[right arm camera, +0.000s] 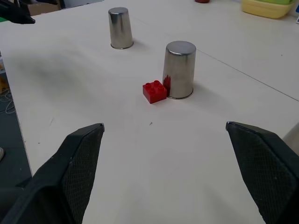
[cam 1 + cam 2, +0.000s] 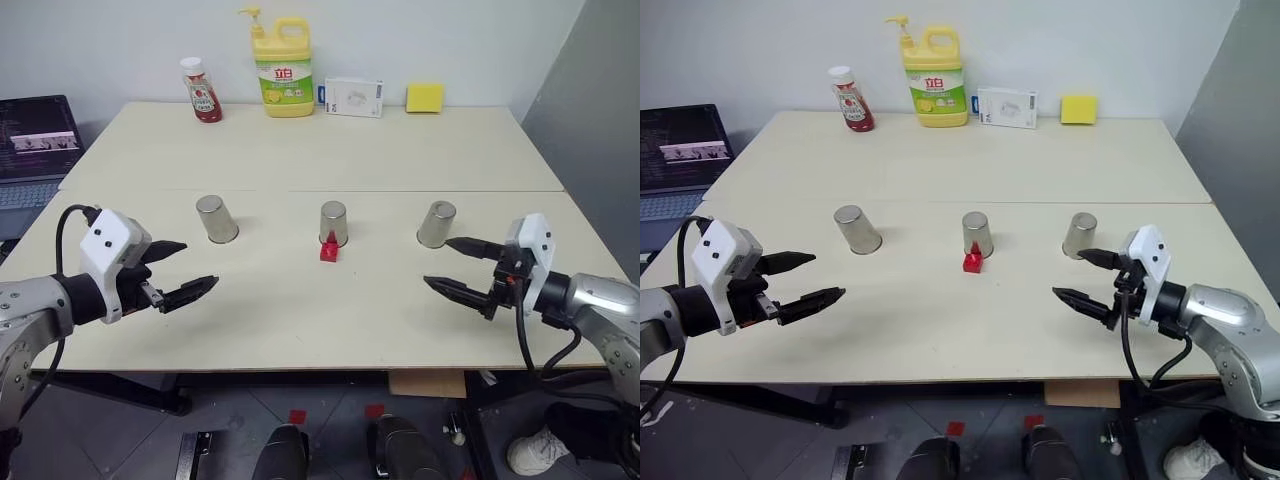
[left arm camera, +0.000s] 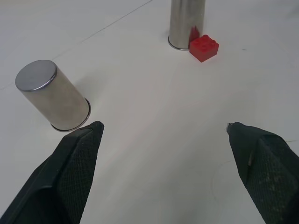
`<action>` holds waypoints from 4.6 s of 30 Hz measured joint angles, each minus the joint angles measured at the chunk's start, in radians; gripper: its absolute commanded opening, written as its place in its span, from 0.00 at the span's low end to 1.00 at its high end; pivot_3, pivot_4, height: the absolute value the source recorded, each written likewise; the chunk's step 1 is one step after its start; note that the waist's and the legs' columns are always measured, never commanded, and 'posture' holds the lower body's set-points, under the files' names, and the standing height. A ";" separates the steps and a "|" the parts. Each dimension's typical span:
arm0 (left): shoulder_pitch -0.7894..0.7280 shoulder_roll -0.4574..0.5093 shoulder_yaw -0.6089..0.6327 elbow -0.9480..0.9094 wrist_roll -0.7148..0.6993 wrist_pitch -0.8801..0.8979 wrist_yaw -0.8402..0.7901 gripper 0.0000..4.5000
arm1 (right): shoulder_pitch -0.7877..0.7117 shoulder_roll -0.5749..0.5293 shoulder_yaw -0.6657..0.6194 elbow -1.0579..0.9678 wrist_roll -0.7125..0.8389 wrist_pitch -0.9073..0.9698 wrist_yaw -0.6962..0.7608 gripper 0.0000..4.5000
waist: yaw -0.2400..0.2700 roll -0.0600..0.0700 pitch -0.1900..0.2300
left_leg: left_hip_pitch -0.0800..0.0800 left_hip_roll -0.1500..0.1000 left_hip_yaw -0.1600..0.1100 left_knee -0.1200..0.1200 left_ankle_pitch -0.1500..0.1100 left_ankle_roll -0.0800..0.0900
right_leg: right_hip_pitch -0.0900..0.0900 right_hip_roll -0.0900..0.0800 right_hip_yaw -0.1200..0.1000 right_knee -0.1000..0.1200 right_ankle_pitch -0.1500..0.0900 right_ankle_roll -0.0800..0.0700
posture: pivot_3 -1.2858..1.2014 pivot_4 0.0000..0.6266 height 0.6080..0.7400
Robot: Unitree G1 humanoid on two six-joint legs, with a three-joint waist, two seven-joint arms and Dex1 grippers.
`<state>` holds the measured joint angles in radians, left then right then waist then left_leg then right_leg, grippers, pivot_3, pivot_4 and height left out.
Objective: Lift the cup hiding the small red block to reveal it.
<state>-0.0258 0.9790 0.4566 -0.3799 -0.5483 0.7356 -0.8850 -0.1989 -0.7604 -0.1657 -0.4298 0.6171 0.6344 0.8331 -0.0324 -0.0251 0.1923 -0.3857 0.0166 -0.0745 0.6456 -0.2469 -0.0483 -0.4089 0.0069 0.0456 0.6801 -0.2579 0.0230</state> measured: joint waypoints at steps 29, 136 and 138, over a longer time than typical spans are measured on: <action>-0.064 0.000 -0.038 0.024 -0.003 0.022 0.012 1.00 | -0.001 -0.007 -0.019 -0.041 0.036 0.041 -0.049 0.98 | 0.000 0.000 0.000 | 0.000 0.000 0.000 0.000 0.000 0.000 | 0.000 0.000 0.000 0.000 0.000 0.000 | 0.52 0.24 1.00; -0.226 -0.004 -0.261 -0.059 -0.097 0.081 -0.039 1.00 | -0.316 0.246 0.146 0.370 -0.236 0.091 -0.378 0.98 | -0.004 0.000 0.000 | -0.002 -0.001 0.000 -0.001 0.000 0.000 | -0.002 0.000 0.001 -0.001 0.000 0.000 | 0.52 0.24 1.00; -0.226 -0.005 -0.271 -0.059 -0.097 0.081 -0.039 1.00 | -0.338 0.272 0.146 0.417 -0.244 0.090 -0.393 0.98 | -0.004 0.000 0.000 | -0.003 -0.001 0.000 -0.001 0.000 0.000 | -0.003 0.000 0.000 -0.001 0.000 0.000 | 0.52 0.24 1.00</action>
<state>-0.2520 0.9743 0.1857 -0.4387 -0.6449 0.8164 -0.9243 -0.5370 -0.4887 -0.0194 -0.0128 0.3730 0.7244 0.4403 -0.0359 -0.0251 0.1925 -0.3889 0.0160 -0.0745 0.6447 -0.2470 -0.0484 -0.4114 0.0071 0.0460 0.6795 -0.2581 0.0229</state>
